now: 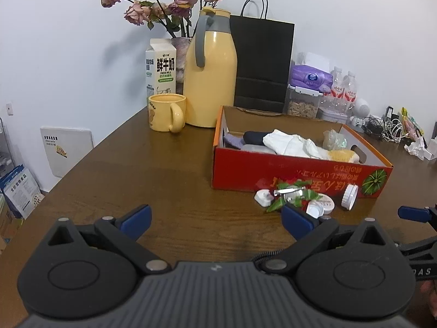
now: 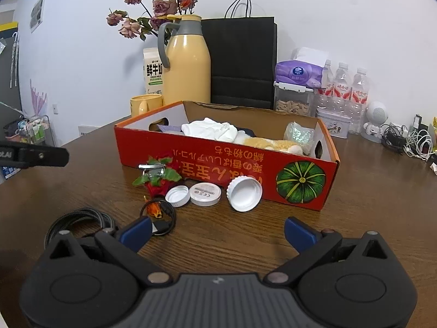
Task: Organize objects
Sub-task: 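Withdraw both tools and move the left tool to the black braided cable, then grasp the black braided cable at its pink strap with the left tool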
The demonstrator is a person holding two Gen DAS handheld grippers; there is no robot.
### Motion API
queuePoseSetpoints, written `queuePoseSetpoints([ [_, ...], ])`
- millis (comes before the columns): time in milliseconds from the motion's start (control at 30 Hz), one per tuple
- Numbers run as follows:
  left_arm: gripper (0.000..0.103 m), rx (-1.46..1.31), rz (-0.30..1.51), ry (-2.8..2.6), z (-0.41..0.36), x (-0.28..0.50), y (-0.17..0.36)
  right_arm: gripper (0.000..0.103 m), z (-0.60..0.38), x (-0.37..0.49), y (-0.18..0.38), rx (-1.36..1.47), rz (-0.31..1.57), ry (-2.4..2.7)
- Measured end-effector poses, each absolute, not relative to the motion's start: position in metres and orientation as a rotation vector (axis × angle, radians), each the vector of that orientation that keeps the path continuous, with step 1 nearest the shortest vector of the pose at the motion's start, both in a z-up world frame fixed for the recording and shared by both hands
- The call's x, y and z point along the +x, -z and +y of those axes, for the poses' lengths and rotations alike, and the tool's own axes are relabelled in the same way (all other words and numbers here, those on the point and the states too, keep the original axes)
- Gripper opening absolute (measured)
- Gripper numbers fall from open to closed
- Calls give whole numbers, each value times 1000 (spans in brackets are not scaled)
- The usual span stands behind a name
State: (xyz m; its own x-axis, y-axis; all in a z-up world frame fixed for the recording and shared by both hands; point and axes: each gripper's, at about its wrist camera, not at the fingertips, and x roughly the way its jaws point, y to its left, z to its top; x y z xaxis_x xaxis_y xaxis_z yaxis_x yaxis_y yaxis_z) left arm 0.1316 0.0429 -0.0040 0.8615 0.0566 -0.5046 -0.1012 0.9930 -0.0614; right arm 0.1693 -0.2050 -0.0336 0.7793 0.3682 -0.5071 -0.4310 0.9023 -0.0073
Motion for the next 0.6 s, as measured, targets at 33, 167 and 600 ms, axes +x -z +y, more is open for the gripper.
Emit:
queuePoseSetpoints([
  [33, 103, -86, 533, -81, 43, 130, 5, 103, -206, 169, 34, -125, 519, -433],
  [167, 103, -88, 592, -48, 40, 128, 11, 103, -207, 169, 39, -126, 519, -420],
  [600, 103, -104, 835, 15, -5, 156, 36, 103, -228, 172, 42, -82, 500, -352],
])
